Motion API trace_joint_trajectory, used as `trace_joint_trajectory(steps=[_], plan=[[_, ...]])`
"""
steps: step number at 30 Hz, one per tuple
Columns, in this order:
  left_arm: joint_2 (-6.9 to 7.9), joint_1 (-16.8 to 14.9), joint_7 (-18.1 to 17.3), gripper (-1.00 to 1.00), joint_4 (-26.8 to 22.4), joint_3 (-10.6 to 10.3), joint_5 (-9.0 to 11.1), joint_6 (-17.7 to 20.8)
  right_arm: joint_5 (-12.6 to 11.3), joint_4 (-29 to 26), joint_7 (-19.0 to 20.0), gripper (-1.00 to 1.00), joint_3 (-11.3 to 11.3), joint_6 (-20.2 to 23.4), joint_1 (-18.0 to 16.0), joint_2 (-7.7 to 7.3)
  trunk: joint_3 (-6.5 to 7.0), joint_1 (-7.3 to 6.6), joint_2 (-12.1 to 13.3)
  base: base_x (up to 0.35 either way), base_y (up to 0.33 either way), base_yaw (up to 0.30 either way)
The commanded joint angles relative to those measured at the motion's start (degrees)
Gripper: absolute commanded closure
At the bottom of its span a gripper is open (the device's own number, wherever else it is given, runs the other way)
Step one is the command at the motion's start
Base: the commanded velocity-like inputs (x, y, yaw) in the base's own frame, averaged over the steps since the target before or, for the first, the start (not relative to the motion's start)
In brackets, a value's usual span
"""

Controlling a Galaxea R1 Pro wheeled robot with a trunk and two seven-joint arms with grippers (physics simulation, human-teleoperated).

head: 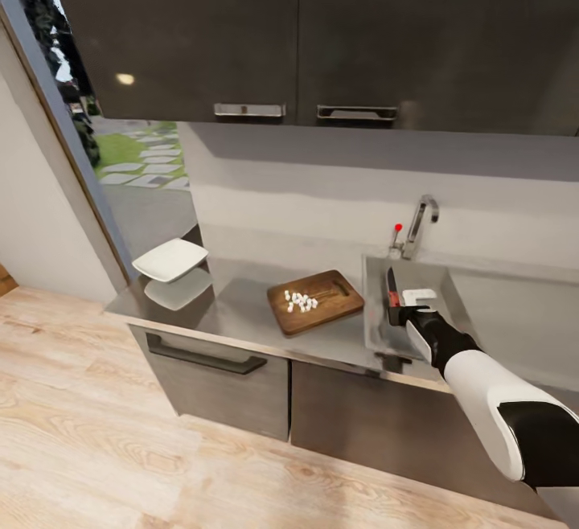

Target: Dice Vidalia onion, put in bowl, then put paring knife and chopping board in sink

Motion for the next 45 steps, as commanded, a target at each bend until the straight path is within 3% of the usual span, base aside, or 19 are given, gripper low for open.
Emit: trace_joint_trajectory(steps=[1, 8, 18, 33, 45], plan=[[0.04, 0.02, 0.17, -1.0, -0.12, -0.5, 0.56, -0.07, -0.1, -0.11, -0.25, 1.0, 0.41, 0.46, -0.02, -0.04, -0.19, 0.06, -0.11, 0.264, 0.0, 0.0], [-0.01, 0.02, 0.16, -1.0, -0.18, -0.5, 0.56, -0.07, -0.1, 0.25, -0.27, 1.0, 0.38, 1.35, -0.03, -0.01, -0.84, 0.06, -0.11, 0.231, 0.0, 0.0], [0.03, 0.02, 0.16, -1.0, -0.12, -0.5, 0.56, -0.15, -0.1, 3.7, -0.19, 1.0, 0.38, 1.36, -0.03, 0.02, -1.76, 0.06, -0.11, 0.01, 0.0, 0.0], [0.04, 0.02, 0.16, -1.0, -0.12, -0.5, 0.56, -0.07, -0.1, 4.12, -0.27, 1.0, 0.38, 1.4, -0.02, 0.19, -3.14, 0.06, -0.11, 0.0, 0.0, 0.0], [0.04, 0.02, 0.16, -1.0, -0.1, -0.5, 0.56, -0.07, -0.1, 4.12, -0.01, 1.0, 0.38, 1.35, -0.02, 0.03, -3.24, 0.06, -0.11, 0.0, 0.0, 0.0]])
